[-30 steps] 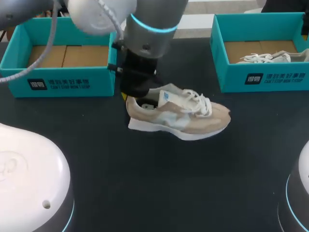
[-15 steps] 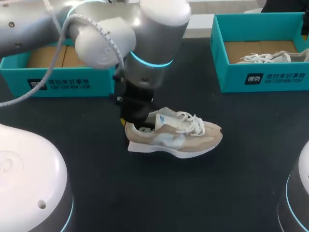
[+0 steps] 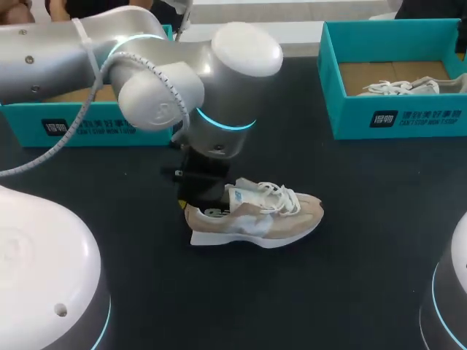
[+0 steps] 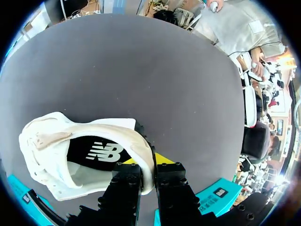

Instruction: Take the shoe out of the shoebox, open the shoe tongue, remove and reinsert the insole, then place the shoe into the shoebox

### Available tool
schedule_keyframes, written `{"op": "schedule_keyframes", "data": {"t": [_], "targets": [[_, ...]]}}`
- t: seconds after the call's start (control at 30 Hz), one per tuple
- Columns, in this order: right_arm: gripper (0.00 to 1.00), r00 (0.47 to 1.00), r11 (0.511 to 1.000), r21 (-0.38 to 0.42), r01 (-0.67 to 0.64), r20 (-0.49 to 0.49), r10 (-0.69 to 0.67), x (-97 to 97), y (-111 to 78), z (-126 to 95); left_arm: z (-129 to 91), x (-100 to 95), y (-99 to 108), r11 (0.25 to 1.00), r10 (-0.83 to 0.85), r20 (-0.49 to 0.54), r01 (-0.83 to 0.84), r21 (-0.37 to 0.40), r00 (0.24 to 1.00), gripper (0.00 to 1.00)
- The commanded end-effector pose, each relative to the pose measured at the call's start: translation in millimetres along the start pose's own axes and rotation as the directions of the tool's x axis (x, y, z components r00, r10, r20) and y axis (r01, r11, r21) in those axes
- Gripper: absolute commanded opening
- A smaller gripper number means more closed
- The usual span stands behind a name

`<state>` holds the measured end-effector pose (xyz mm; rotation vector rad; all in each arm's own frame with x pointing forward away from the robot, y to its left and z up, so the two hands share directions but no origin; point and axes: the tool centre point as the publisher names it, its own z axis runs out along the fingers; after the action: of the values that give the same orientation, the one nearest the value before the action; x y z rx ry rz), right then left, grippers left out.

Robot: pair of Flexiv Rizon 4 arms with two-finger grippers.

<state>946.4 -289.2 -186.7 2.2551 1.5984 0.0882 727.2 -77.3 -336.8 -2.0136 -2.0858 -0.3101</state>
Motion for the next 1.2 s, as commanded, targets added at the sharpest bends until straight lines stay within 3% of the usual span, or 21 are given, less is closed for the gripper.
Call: {"op": "schedule_keyframes", "data": {"t": [0.03, 0.1, 0.13, 0.17, 0.2, 0.23, 0.47, 0.7, 0.83, 1.0, 1.07, 1.1, 1.2], "targets": [[1.00, 1.000, 1.000, -0.001, 0.000, -0.002, 0.000, -0.3, -0.1, 1, 5, -4.0, -1, 1.000, 0.006, -0.014, -0.006, 0.019, 1.000, 0.00], [1.00, 1.000, 1.000, -0.001, 0.000, -0.002, 0.000, -0.3, -0.1, 1, 7, -4.8, -3, 0.999, 0.019, -0.015, -0.019, 0.035, 1.000, 0.00], [1.00, 1.000, 1.000, -0.001, 0.000, -0.002, 0.000, -0.3, -0.1, 1, 7, -5.7, -4, 0.999, 0.026, -0.011, -0.025, 0.037, 1.000, 0.15], [1.00, 1.000, 1.000, -0.001, 0.000, -0.002, 0.000, -0.3, -0.1, 1, 7, -6.8, -5, 0.998, 0.040, -0.015, -0.039, 0.040, 0.999, 0.41], [1.00, 1.000, 1.000, -0.001, 0.000, -0.002, 0.000, -0.3, -0.1, 1, 7, -7.5, -6, 0.999, 0.040, -0.019, -0.039, 0.034, 0.999, 0.81], [1.00, 1.000, 1.000, -0.001, 0.000, -0.002, 0.000, -0.3, -0.1, 1, 6, -7.8, -6, 0.998, 0.048, -0.018, -0.048, 0.034, 0.999, 1.00], [1.00, 1.000, 1.000, -0.001, 0.000, -0.002, 0.000, -0.3, -0.1, 1, -5, -1.0, -9, 0.997, 0.064, 0.010, -0.065, 0.033, 0.998, 1.00], [1.00, 1.000, 1.000, -0.001, 0.000, -0.002, 0.000, -0.3, -0.1, 1, -46, 27.2, -15, 0.998, 0.002, 0.155, -0.012, 0.058, 0.988, 1.00], [1.00, 1.000, 1.000, -0.001, 0.000, -0.002, 0.000, -0.3, -0.1, 1, -64, 43.9, -16, 0.991, -0.078, 0.243, 0.047, 0.129, 0.967, 1.00], [1.00, 1.000, 1.000, -0.001, 0.000, -0.002, 0.000, -0.3, -0.1, 1, -72, 71.0, -19, 0.955, -0.174, 0.348, 0.072, 0.287, 0.921, 1.00], [1.00, 1.000, 1.000, -0.001, 0.000, -0.002, 0.000, -0.3, -0.1, 1, -71, 84.1, -20, 0.936, -0.179, 0.415, 0.025, 0.350, 0.892, 1.00], [1.00, 1.000, 1.000, -0.001, 0.000, -0.002, 0.000, -0.3, -0.1, 1, -67, 92.5, -15, 0.910, -0.171, 0.498, -0.058, 0.411, 0.850, 1.00], [1.00, 1.000, 1.000, -0.001, 0.000, -0.002, 0.000, -0.3, -0.1, 1, -67, 92.5, -15, 0.910, -0.171, 0.498, -0.058, 0.411, 0.850, 1.00]]}}
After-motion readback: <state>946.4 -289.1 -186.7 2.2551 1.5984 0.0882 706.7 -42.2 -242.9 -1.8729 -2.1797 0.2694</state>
